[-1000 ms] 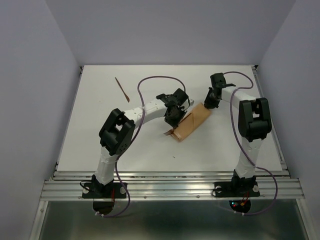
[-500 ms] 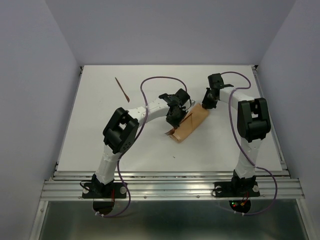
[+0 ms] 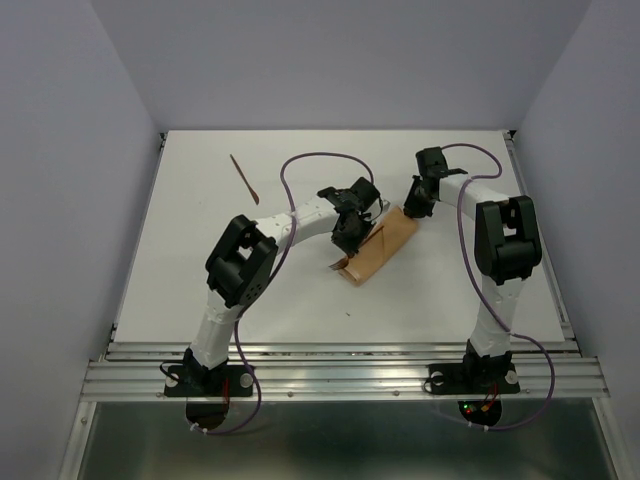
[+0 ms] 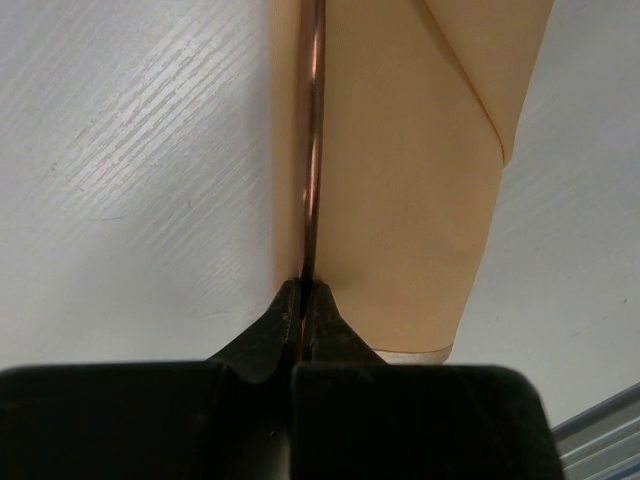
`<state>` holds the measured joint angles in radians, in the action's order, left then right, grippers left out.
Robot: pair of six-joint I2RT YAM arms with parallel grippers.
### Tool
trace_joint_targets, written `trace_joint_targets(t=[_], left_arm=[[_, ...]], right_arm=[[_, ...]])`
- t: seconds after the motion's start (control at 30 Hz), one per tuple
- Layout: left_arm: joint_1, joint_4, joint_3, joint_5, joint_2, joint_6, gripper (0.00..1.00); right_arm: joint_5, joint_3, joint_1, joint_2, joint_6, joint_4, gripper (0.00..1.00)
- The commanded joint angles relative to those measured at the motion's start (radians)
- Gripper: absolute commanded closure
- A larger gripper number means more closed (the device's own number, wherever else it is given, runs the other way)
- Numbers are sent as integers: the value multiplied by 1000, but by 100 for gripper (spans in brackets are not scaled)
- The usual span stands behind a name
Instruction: Fold the napkin into a case and place the utensils inside
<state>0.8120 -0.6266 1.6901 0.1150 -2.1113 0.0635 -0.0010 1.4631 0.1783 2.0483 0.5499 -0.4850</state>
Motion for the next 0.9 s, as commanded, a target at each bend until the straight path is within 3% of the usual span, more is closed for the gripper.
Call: trace_joint_targets(t=[0.0,0.87], left_arm=[[3,-22,-21,-9,94,-2,100],[3,-24,-101,6,140,-10,100]], right_arm=[[-7,-21,15,-17,4,2,80],[-5,-15,15,-16,2,-4,80]])
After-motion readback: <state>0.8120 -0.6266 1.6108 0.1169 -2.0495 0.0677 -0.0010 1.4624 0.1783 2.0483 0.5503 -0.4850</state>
